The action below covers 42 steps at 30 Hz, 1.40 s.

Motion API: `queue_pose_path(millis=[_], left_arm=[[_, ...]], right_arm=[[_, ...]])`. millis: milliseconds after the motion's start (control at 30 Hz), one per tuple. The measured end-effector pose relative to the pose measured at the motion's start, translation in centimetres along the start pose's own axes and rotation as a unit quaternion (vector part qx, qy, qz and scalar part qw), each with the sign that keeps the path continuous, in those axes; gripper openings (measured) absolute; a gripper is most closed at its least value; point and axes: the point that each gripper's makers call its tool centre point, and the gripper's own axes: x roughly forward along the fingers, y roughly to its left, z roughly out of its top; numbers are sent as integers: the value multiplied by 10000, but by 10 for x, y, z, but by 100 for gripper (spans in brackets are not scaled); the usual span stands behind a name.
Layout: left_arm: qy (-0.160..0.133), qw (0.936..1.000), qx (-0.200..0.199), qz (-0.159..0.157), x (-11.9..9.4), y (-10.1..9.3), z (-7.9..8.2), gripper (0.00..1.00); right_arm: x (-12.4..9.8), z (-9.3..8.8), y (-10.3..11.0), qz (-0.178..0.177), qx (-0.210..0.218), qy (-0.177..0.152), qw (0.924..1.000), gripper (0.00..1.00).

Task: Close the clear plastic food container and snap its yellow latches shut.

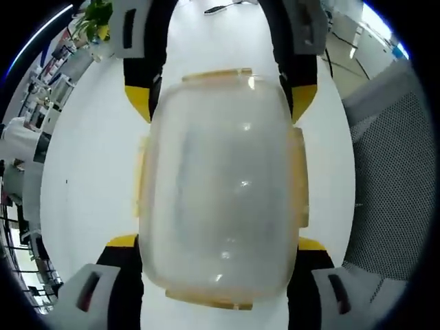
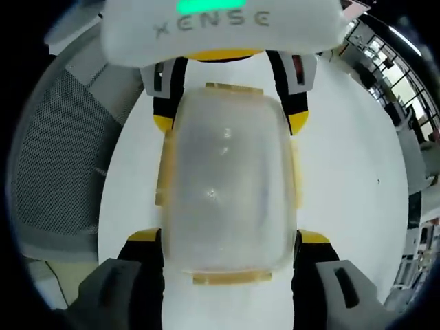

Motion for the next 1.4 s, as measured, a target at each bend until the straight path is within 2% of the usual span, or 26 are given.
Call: queue_pose_path(millis=[433, 567, 767, 900, 1100, 1400], left_arm=[[-29, 9998, 167, -43, -6, 18, -43, 85], [-101, 9997, 226, -60, -6, 28, -50, 85], [-242, 9991, 330, -86, -5, 39, -54, 85], [-218, 9986, 464, -116, -3, 48, -56, 85], [-247, 9983, 511, -130, 1, 65, -56, 85], [-273, 9981, 545, -117, 5, 85, -56, 85]], right_arm=[[16, 41, -15, -49, 159, 30, 9999, 74], [18, 47, -23, -69, 226, 76, 9997, 74], [21, 51, -33, -115, 366, 85, 9992, 74], [23, 53, -39, -157, 484, 52, 9987, 74], [26, 53, -56, -166, 525, 170, 9983, 74], [27, 52, -76, -192, 601, 157, 9979, 74]])
